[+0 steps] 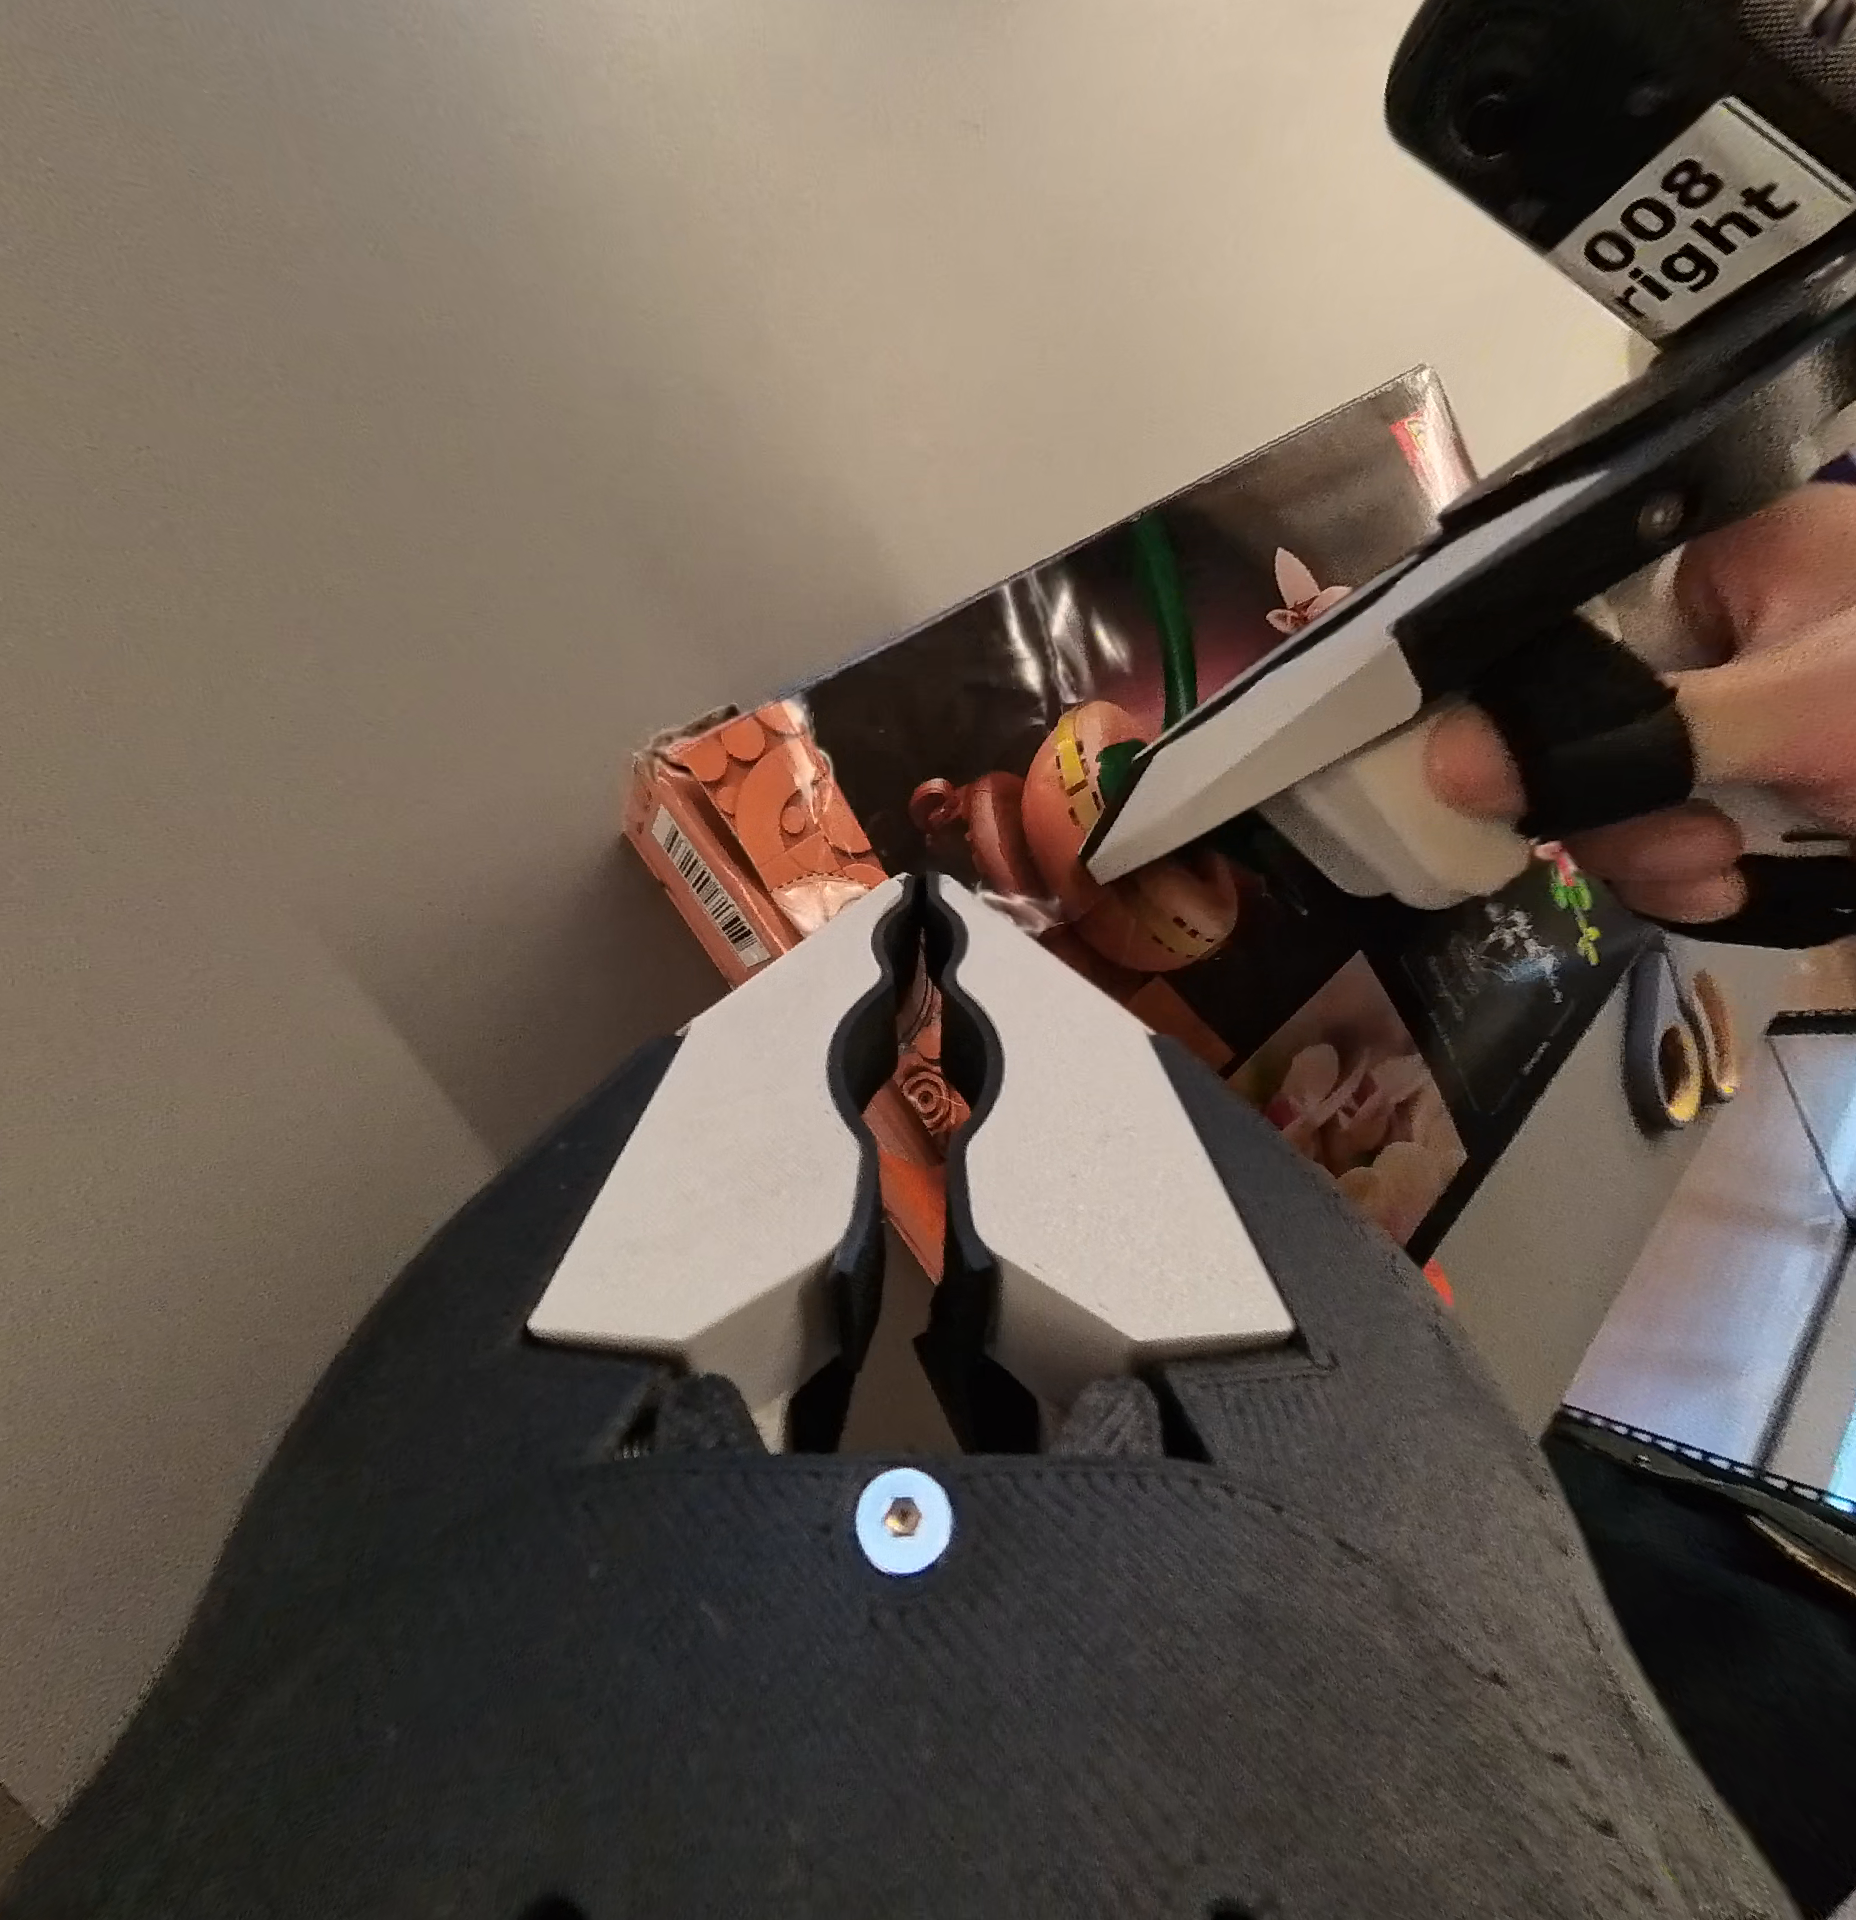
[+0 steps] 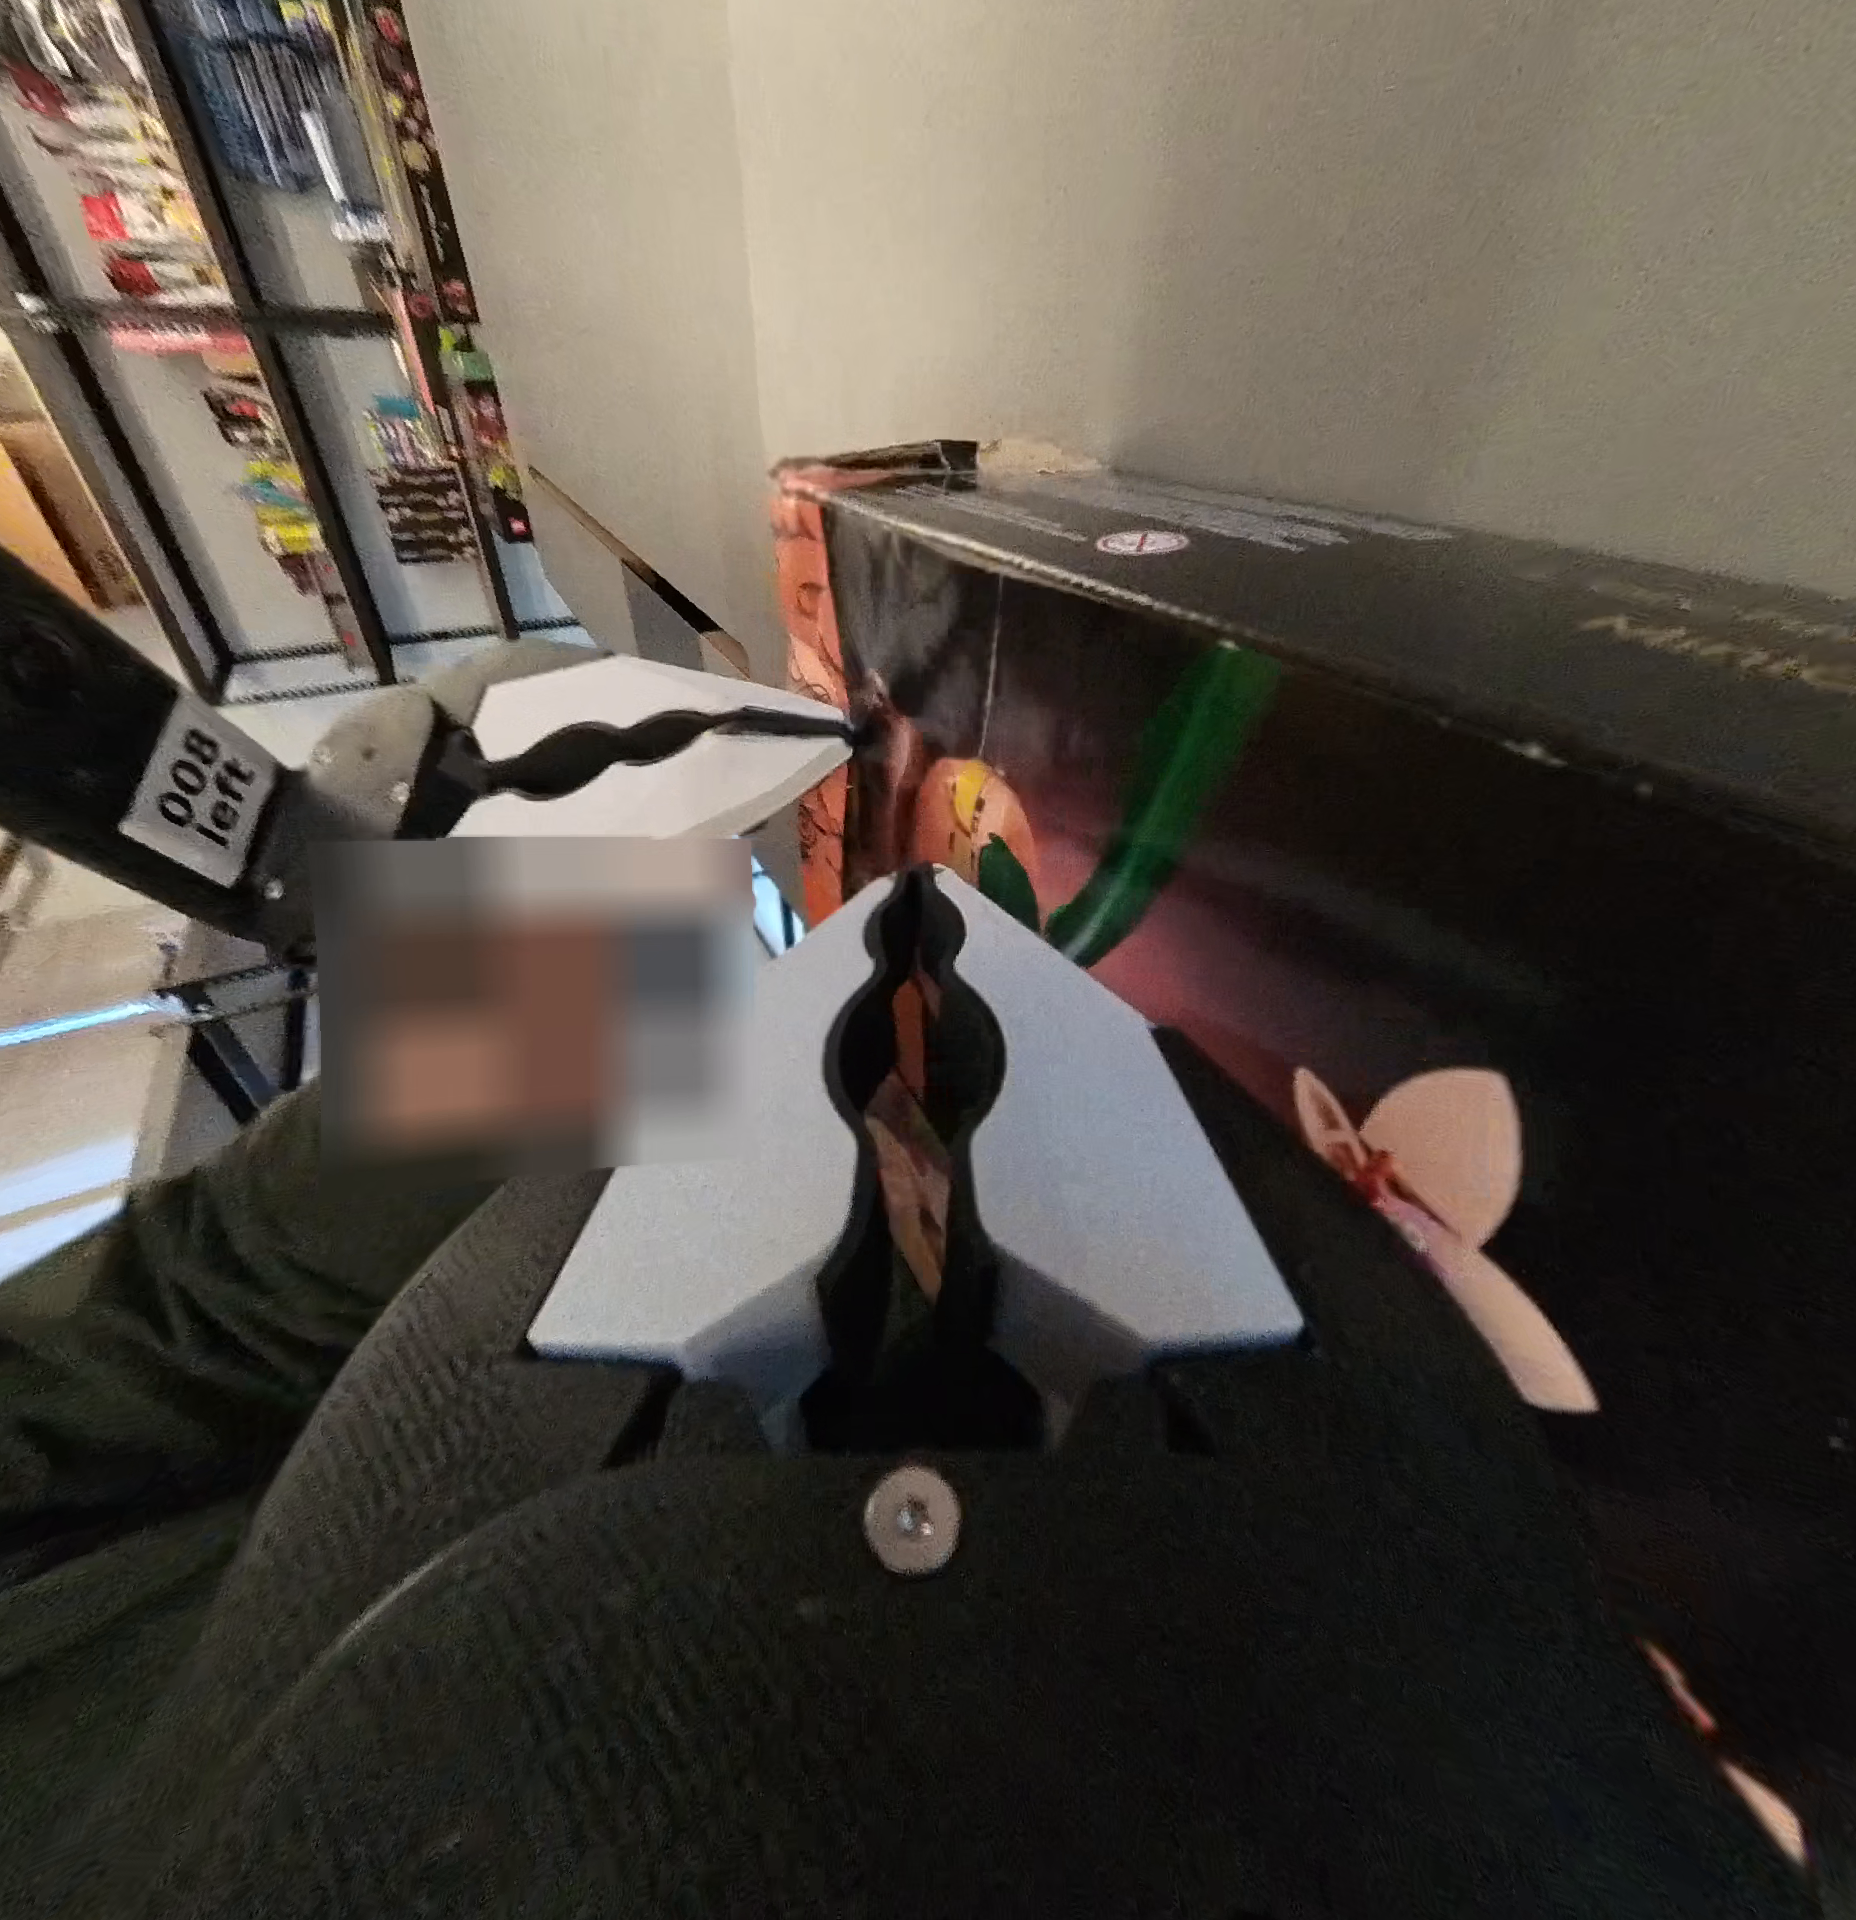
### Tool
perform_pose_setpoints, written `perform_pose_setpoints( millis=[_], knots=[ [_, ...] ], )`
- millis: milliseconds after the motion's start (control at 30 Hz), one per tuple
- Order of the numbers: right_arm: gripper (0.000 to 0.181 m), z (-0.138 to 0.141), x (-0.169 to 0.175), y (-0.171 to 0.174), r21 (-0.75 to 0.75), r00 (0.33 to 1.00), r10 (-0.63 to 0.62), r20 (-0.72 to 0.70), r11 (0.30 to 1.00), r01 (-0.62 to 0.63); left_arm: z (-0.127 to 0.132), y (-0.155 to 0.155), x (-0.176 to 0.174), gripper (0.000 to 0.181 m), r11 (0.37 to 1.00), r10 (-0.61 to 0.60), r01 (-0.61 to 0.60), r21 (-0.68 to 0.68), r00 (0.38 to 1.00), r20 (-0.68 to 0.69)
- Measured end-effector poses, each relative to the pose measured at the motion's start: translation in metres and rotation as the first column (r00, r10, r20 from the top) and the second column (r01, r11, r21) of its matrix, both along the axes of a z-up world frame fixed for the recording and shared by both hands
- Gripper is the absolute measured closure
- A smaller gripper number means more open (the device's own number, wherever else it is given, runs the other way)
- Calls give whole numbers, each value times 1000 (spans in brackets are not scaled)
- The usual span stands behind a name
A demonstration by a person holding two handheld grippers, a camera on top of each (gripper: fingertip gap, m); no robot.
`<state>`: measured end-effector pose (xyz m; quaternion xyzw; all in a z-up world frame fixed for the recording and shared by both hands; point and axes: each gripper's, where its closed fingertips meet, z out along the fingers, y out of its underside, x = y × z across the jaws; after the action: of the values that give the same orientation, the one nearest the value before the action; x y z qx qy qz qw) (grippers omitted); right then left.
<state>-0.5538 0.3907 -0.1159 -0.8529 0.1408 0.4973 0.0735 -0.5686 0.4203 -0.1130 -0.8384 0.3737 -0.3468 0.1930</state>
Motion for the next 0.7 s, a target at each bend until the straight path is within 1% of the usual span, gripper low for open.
perform_pose_setpoints(
  millis=[167, 233, 300, 367, 467, 500, 567, 600, 633, 700],
  knots=[
    [181, -3, 0, -2, 74, 998, 39, 39, 996, -42, 4, -7, -9, 181, 988, -30, 37, -153, 998, 48],
    [181, -4, 0, -2, 89, 998, 41, 48, 995, -45, 7, -10, -15, 181, 980, -41, 54, -192, 997, 70],
    [181, -4, 0, -2, 89, 998, 42, 47, 995, -46, 8, -5, -22, 181, 984, -29, 38, -171, 998, 56],
    [181, -4, 0, -2, 84, 998, 44, 44, 995, -47, 12, 4, -23, 175, 991, -3, 9, -133, 999, 49],
    [181, -3, 0, -2, 87, 998, 43, 44, 995, -46, 13, 6, -12, 176, 991, -26, 30, -128, 999, 37],
    [180, -3, 0, -2, 88, 998, 42, 44, 995, -46, 12, 4, -8, 181, 991, -39, 43, -130, 999, 33],
    [180, -3, 0, -2, 94, 998, 41, 45, 995, -45, 4, 5, -2, 181, 991, -42, 42, -125, 999, 3],
    [180, -3, 0, -2, 98, 998, 39, 46, 994, -44, 2, 5, 1, 181, 990, -29, 31, -136, 999, 17],
    [180, -3, 1, -1, 99, 998, 36, 46, 994, -41, 2, 8, 3, 181, 986, 14, -8, -167, 999, 35],
    [180, -3, 1, -1, 102, 999, 33, 42, 994, -37, 2, 10, 4, 181, 957, 116, -90, -275, 990, 80]
  ],
)
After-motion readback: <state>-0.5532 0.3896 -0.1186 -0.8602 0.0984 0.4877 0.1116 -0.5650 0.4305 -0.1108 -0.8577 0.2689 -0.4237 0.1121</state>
